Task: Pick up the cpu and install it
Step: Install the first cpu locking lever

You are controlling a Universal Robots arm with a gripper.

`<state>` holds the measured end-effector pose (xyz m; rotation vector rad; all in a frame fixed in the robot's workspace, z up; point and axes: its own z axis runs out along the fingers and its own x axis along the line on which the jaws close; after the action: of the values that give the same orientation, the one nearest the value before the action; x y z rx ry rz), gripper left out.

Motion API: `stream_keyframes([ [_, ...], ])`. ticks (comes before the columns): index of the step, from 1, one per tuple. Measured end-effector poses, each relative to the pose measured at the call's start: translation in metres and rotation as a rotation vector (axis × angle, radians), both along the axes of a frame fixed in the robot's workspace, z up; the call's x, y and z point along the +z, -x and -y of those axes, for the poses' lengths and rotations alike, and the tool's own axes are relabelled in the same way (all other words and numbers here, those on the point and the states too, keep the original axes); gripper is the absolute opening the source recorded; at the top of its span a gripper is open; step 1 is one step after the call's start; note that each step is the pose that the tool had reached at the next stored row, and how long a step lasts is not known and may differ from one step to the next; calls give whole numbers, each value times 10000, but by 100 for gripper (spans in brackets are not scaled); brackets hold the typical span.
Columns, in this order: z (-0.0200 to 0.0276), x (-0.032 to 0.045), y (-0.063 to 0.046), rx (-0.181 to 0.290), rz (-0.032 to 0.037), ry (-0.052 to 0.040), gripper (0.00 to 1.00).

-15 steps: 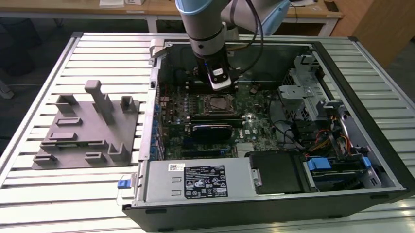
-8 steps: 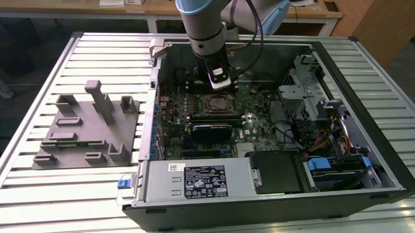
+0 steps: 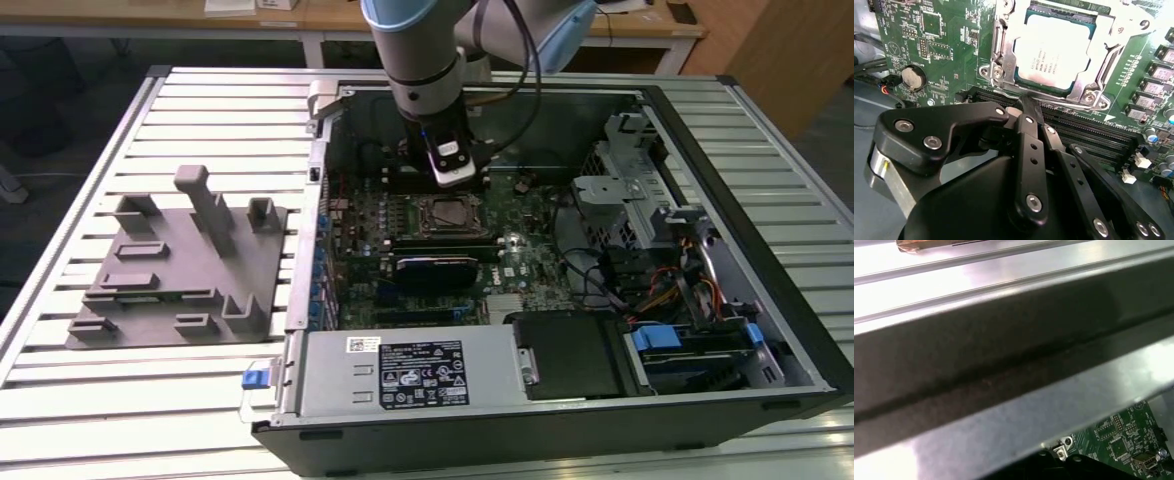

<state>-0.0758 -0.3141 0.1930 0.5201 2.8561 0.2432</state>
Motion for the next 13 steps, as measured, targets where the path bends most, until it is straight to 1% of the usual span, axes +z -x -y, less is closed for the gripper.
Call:
stream_keyframes([
  [4,1,-12,0,0,0,44,11],
  [13,1,-34,-7,0,-1,49,11],
])
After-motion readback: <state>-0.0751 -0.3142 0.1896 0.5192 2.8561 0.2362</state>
